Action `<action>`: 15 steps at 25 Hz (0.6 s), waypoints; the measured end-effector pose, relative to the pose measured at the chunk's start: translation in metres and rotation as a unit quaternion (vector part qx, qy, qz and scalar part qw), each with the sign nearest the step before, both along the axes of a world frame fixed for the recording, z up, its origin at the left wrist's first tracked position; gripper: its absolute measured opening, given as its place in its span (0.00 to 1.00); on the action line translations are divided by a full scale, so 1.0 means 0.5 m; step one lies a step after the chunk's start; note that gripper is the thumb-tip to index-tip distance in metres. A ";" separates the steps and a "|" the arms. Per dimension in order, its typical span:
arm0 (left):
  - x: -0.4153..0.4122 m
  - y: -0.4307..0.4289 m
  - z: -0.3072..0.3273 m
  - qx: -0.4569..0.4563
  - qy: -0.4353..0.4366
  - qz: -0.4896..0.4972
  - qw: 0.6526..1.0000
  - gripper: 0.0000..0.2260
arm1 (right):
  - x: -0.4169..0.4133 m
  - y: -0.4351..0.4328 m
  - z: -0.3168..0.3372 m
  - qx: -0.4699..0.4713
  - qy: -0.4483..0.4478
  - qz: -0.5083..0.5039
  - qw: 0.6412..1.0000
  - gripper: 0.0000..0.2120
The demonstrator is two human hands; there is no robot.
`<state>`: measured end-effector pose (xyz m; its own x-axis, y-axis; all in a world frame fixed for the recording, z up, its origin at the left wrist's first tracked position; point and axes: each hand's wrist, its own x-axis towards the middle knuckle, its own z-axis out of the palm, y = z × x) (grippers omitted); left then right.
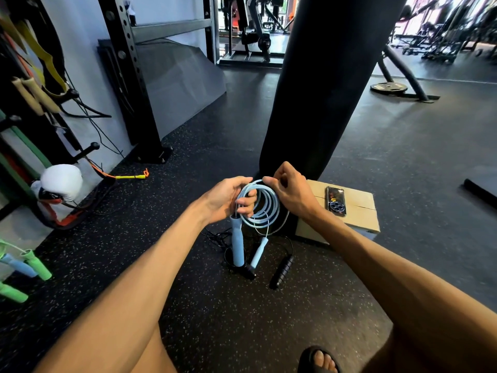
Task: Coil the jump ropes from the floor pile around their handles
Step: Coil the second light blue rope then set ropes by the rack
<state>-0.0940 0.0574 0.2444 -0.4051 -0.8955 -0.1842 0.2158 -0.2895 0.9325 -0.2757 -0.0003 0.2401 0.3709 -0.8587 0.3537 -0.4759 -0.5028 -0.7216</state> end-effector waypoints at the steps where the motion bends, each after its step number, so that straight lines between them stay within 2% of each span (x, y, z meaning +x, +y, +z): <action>1: -0.001 0.001 0.002 0.007 0.031 0.004 0.999 0.17 | 0.003 -0.002 -0.006 0.013 0.005 0.007 1.000 0.15; 5: 0.004 -0.005 0.015 0.013 0.202 0.083 0.976 0.15 | 0.005 -0.015 -0.033 0.106 0.025 0.025 0.994 0.10; 8: 0.030 -0.019 0.025 -0.003 0.289 0.182 0.940 0.16 | -0.002 -0.010 -0.053 0.177 0.142 0.058 0.972 0.12; 11: 0.061 -0.031 0.026 -0.023 0.280 0.278 0.919 0.15 | -0.013 0.005 -0.063 0.181 0.297 0.107 0.932 0.10; 13: 0.069 -0.038 0.024 -0.029 0.249 0.332 0.909 0.13 | -0.016 0.010 -0.060 0.185 0.312 0.106 0.926 0.12; 15: 0.070 -0.050 0.016 -0.045 0.192 0.391 0.899 0.12 | -0.012 0.016 -0.054 0.200 0.268 0.118 0.935 0.10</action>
<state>-0.0591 0.0326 0.2522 0.3358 -0.9386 -0.0785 0.6321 0.1628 0.7576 -0.2819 0.0077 0.2130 0.5984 -0.7543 -0.2700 -0.7335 -0.3803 -0.5634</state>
